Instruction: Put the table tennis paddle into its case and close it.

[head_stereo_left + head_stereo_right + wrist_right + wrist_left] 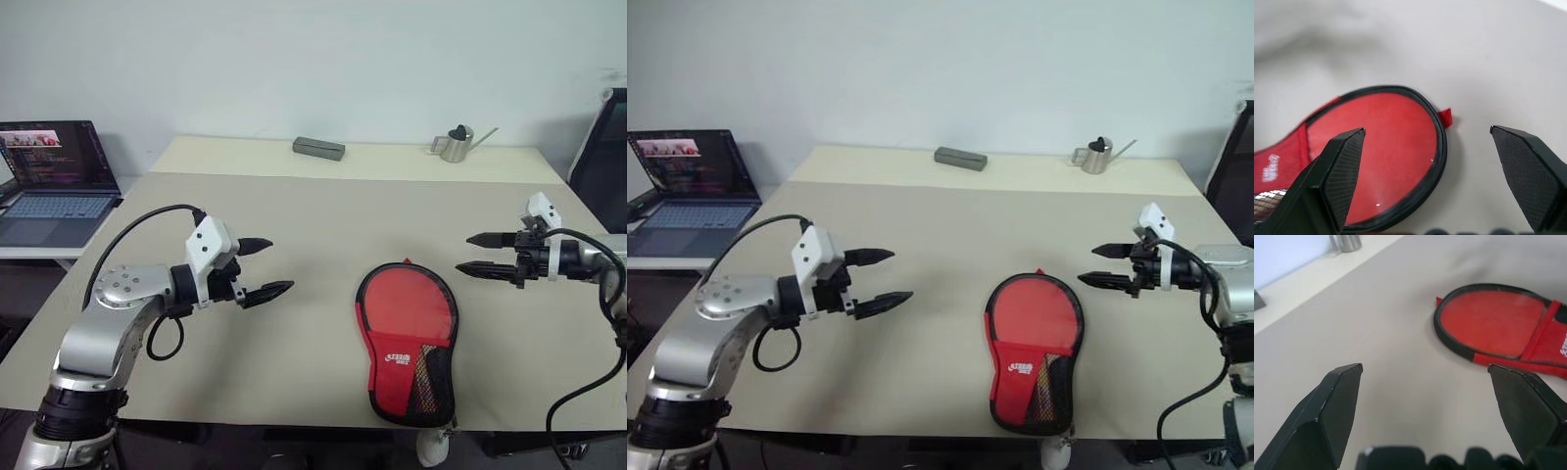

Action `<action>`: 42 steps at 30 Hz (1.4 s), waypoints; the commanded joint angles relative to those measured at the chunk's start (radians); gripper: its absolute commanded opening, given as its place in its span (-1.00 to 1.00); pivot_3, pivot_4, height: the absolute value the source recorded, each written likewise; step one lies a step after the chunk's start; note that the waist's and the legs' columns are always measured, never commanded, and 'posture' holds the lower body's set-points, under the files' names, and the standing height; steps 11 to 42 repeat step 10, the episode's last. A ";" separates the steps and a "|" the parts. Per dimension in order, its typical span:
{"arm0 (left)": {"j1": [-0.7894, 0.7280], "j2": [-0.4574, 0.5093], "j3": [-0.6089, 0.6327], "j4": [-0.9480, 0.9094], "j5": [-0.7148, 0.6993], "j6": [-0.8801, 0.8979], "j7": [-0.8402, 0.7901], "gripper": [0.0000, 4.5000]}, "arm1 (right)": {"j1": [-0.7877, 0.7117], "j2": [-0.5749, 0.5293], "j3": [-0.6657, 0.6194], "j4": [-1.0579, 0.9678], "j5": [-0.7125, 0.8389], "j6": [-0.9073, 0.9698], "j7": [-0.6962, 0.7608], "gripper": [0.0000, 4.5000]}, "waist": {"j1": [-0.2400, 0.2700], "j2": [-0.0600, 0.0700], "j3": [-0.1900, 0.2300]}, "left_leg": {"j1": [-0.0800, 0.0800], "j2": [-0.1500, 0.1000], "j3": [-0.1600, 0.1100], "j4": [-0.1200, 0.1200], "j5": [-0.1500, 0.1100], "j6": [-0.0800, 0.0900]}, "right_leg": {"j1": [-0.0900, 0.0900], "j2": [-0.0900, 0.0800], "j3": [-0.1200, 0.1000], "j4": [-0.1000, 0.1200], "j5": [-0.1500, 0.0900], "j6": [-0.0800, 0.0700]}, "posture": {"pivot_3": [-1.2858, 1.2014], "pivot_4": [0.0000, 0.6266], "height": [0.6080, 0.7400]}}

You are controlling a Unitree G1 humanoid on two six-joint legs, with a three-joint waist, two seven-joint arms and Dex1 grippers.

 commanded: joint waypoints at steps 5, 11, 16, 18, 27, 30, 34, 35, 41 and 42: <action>-0.044 -0.020 0.015 -0.015 0.080 -0.009 0.181 1.00 | -0.010 0.040 -0.039 -0.027 -0.021 -0.029 -0.041 0.99 | -0.002 0.001 0.000 | 0.000 0.001 0.000 0.000 0.000 0.000 | 0.003 0.002 0.001 0.001 0.001 -0.001 | 0.03 -0.52 1.00; -0.014 -0.034 -0.014 0.022 0.121 -0.048 0.213 1.00 | 0.017 0.059 -0.044 -0.084 -0.016 0.020 -0.080 0.99 | -0.010 0.002 0.000 | 0.000 0.001 0.000 0.000 0.000 0.000 | 0.002 0.002 0.002 0.001 0.001 0.000 | 0.03 -0.52 1.00; -0.014 -0.034 -0.014 0.022 0.121 -0.048 0.213 1.00 | 0.017 0.059 -0.044 -0.084 -0.016 0.020 -0.080 0.99 | -0.010 0.002 0.000 | 0.000 0.001 0.000 0.000 0.000 0.000 | 0.002 0.002 0.002 0.001 0.001 0.000 | 0.03 -0.52 1.00; -0.014 -0.034 -0.014 0.022 0.121 -0.048 0.213 1.00 | 0.017 0.059 -0.044 -0.084 -0.016 0.020 -0.080 0.99 | -0.010 0.002 0.000 | 0.000 0.001 0.000 0.000 0.000 0.000 | 0.002 0.002 0.002 0.001 0.001 0.000 | 0.03 -0.52 1.00; -0.014 -0.034 -0.014 0.022 0.121 -0.048 0.213 1.00 | 0.017 0.059 -0.044 -0.084 -0.016 0.020 -0.080 0.99 | -0.010 0.002 0.000 | 0.000 0.001 0.000 0.000 0.000 0.000 | 0.002 0.002 0.002 0.001 0.001 0.000 | 0.03 -0.52 1.00; -0.014 -0.034 -0.014 0.022 0.121 -0.048 0.213 1.00 | 0.017 0.059 -0.044 -0.084 -0.016 0.020 -0.080 0.99 | -0.010 0.002 0.000 | 0.000 0.001 0.000 0.000 0.000 0.000 | 0.002 0.002 0.002 0.001 0.001 0.000 | 0.03 -0.52 1.00; -0.014 -0.034 -0.014 0.022 0.121 -0.048 0.213 1.00 | 0.017 0.059 -0.044 -0.084 -0.016 0.020 -0.080 0.99 | -0.010 0.002 0.000 | 0.000 0.001 0.000 0.000 0.000 0.000 | 0.002 0.002 0.002 0.001 0.001 0.000 | 0.03 -0.52 1.00; -0.014 -0.034 -0.014 0.022 0.121 -0.048 0.213 1.00 | 0.017 0.059 -0.044 -0.084 -0.016 0.020 -0.080 0.99 | -0.010 0.002 0.000 | 0.000 0.001 0.000 0.000 0.000 0.000 | 0.002 0.002 0.002 0.001 0.001 0.000 | 0.03 -0.52 1.00; -0.014 -0.034 -0.014 0.022 0.121 -0.048 0.213 1.00 | 0.017 0.059 -0.044 -0.084 -0.016 0.020 -0.080 0.99 | -0.010 0.002 0.000 | 0.000 0.001 0.000 0.000 0.000 0.000 | 0.002 0.002 0.002 0.001 0.001 0.000 | 0.03 -0.52 1.00; -0.014 -0.034 -0.014 0.022 0.121 -0.048 0.213 1.00 | 0.017 0.059 -0.044 -0.084 -0.016 0.020 -0.080 0.99 | -0.010 0.002 0.000 | 0.000 0.001 0.000 0.000 0.000 0.000 | 0.002 0.002 0.002 0.001 0.001 0.000 | 0.03 -0.52 1.00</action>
